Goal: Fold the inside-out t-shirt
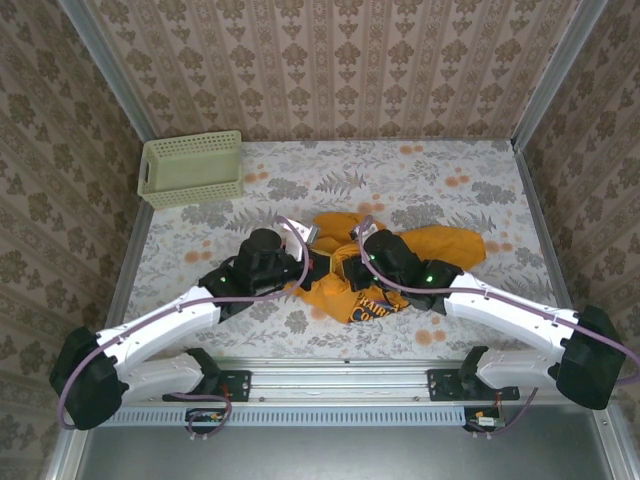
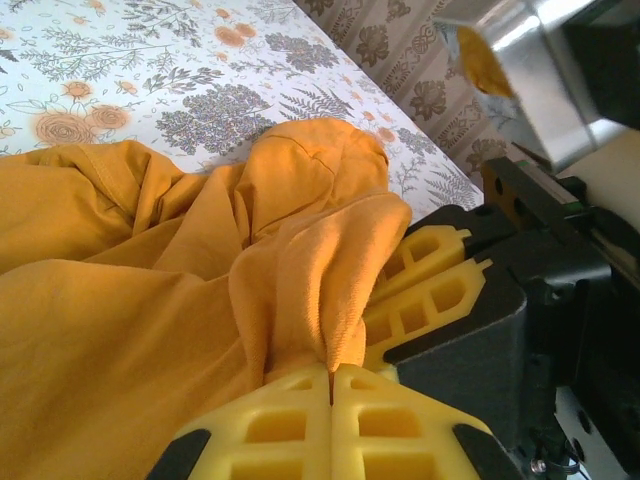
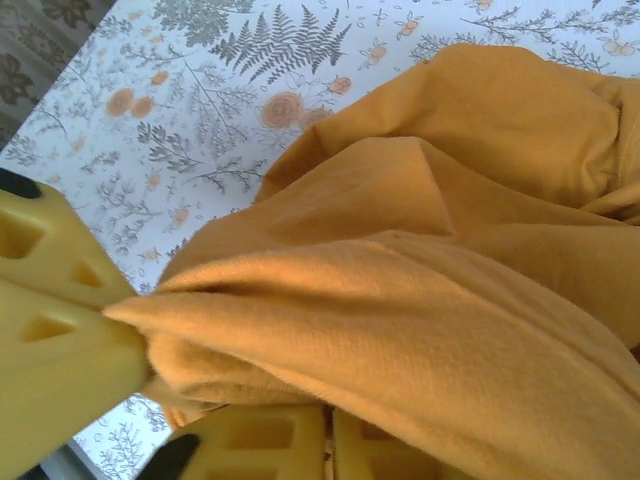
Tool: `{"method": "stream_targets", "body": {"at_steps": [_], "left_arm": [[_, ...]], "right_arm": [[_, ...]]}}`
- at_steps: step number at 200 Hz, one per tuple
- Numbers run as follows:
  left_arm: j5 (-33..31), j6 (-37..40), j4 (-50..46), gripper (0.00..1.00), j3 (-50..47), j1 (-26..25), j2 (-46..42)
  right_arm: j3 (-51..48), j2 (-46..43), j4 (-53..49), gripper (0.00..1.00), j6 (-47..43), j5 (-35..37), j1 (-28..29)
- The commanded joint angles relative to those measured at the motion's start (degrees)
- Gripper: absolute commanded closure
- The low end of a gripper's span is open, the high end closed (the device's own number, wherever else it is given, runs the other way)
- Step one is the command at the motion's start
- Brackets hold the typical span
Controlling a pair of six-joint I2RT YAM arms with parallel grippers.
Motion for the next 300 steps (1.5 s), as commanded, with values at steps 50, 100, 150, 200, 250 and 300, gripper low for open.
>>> {"method": "stream_targets", "body": {"at_steps": [50,100,150,200,250,300], "left_arm": [[-14.8,2.5,-16.0,0.85,6.0,1.1,2.6],[-14.5,3.2,-23.5,0.67,7.8,-0.2,0.6],[-11.1,10.1,-9.2,0.5,0.9,-12.1,-10.0],[-14.8,10.2,-11.7,0.68,5.0,-12.0,-2.4],[-13.6,8.6,-9.2,0.62,4.4,-10.6,-1.2],[-4.3,6.8,-4.6,0.55,0.1,-6.1,-5.1]], "right_arm": [[3.7,-8.0,-6.3,1.0,0.8,-2.2,0.7],[1.0,-17.4,-0.4,1.0,2.2,-6.4,0.8],[-0.1,-16.1,2.3,1.0,2.3,-7.8,0.8],[-1.3,-17.5,2.9,1.0,1.4,-10.2,0.9],[-3.7,-18.4,3.4,1.0,-2.3,-14.1,1.1],[-4.6,-19.5,1.5,1.0,-4.3,-12.3,1.1]]}}
